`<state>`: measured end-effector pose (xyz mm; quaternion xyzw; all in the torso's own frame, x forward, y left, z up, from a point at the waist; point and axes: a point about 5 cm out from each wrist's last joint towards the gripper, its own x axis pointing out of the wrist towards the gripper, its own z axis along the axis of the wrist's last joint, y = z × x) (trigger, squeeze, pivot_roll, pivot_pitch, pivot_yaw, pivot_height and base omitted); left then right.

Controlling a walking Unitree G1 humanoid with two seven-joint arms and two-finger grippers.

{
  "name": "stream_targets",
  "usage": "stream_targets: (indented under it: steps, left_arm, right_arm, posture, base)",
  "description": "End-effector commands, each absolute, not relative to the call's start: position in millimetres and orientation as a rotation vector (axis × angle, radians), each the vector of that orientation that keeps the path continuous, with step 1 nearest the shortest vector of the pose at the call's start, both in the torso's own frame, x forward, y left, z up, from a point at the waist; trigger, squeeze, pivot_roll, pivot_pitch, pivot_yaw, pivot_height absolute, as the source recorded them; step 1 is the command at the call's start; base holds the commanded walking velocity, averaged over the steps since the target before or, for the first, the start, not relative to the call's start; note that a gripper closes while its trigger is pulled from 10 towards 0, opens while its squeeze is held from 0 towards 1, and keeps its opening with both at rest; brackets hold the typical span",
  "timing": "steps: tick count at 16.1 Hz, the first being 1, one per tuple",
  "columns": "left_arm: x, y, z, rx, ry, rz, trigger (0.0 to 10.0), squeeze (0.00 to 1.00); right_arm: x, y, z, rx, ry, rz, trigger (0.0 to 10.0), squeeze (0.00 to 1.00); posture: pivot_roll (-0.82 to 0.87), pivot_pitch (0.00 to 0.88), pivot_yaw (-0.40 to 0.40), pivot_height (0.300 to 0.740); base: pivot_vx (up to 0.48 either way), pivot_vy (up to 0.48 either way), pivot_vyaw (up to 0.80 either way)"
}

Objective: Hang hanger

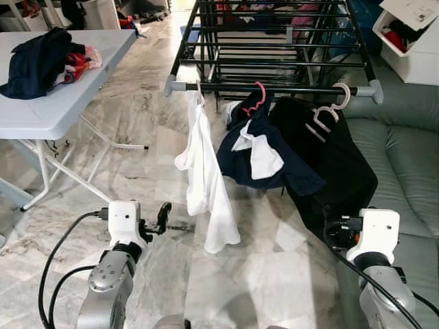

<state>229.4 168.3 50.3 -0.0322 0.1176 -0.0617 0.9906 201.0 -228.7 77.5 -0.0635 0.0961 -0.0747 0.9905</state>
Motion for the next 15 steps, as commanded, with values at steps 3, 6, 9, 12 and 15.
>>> stream_targets:
  steps: [3,6,9,12,15]
  left_arm:
    - [229.0,170.0,51.0,-0.054,0.233,-0.124,10.0,0.0]
    - [228.5,169.7,49.0,-0.051,0.239,-0.125,10.0,0.0]
    - [225.2,173.5,41.0,-0.04,0.264,-0.118,10.0,0.0]
    - [225.4,175.4,39.8,-0.039,0.27,-0.113,10.0,0.0]
    - [225.9,175.8,38.5,-0.039,0.276,-0.112,10.0,0.0]
  right_arm:
    - [201.3,-229.4,78.4,-0.123,0.187,-0.163,10.0,0.0]
    - [200.7,-228.9,76.4,-0.117,0.196,-0.165,10.0,0.0]
    - [199.8,-228.4,72.1,-0.111,0.212,-0.164,10.0,0.0]
    - [198.5,-231.1,70.3,-0.114,0.22,-0.171,10.0,0.0]
    - [196.3,-233.1,65.3,-0.111,0.238,-0.179,10.0,0.0]
  posture:
    - [-0.06,0.0,0.04,0.74]
    - [-0.06,0.0,0.042,0.74]
    - [-0.06,0.0,0.042,0.74]
    - [-0.06,0.0,0.043,0.74]
    - [-0.06,0.0,0.043,0.74]
  base:
    - [0.0,0.0,0.0]
    - [0.0,0.0,0.0]
    - [0.0,0.0,0.0]
    - [0.0,0.0,0.0]
    - [0.0,0.0,0.0]
